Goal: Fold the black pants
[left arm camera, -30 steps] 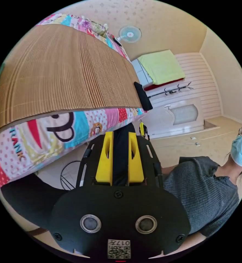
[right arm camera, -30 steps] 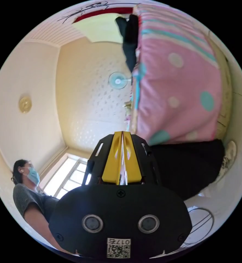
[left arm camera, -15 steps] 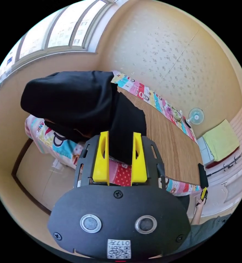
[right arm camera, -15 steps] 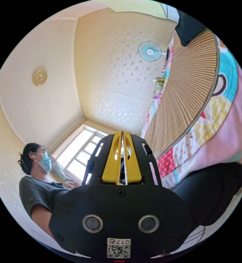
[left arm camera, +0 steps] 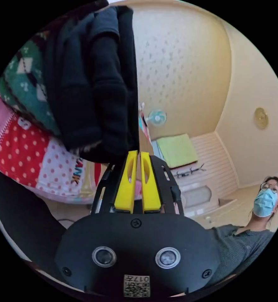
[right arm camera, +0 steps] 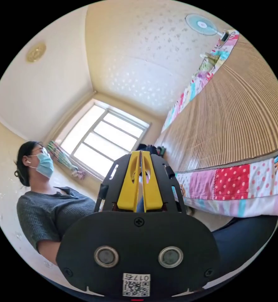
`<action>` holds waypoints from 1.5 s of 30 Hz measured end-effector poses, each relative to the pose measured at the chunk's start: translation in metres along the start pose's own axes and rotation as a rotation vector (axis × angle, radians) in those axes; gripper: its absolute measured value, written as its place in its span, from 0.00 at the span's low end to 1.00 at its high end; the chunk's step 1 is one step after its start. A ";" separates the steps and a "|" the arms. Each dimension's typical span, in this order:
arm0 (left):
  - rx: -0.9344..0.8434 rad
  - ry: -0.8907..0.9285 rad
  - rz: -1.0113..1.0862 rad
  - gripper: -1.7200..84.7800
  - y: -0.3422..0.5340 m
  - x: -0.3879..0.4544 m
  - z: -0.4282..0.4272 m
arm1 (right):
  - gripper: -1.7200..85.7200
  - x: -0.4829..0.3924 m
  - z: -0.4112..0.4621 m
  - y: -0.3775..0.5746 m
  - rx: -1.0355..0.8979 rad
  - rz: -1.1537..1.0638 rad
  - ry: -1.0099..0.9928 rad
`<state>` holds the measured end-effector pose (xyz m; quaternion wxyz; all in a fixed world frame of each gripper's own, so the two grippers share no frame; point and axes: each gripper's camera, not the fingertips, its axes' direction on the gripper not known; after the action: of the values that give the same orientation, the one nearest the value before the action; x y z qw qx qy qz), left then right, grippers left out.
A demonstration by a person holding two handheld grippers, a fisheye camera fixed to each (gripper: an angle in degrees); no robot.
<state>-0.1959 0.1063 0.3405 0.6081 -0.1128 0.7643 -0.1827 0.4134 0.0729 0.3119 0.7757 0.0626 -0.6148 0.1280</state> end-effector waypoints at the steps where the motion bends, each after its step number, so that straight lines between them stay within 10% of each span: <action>1: -0.177 0.021 0.037 0.01 0.000 0.004 0.025 | 0.03 0.000 0.036 0.000 -0.081 0.012 0.029; 8: -0.288 -0.381 0.033 0.01 0.052 0.011 0.021 | 0.10 -0.024 0.257 0.026 -0.467 -0.123 0.104; 15: 0.055 -0.355 -0.120 0.09 0.122 -0.005 -0.074 | 0.22 -0.069 0.502 0.058 -0.770 -0.380 0.368; 21: 0.295 -0.357 -0.197 0.14 0.168 -0.015 -0.120 | 0.15 -0.056 0.660 0.127 -1.154 -0.674 0.806; 28: 0.304 -0.356 -0.151 0.14 0.180 -0.024 -0.122 | 0.07 -0.133 0.659 0.137 -0.625 -1.084 1.353; 45: -0.039 -0.255 0.160 0.17 0.161 -0.011 0.013 | 0.04 -0.281 0.581 0.188 0.046 -1.239 1.598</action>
<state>-0.1728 0.2545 0.2806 0.7107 -0.0858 0.6906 -0.1028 -0.2423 0.0709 0.1656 0.8886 0.2817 0.2283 -0.2810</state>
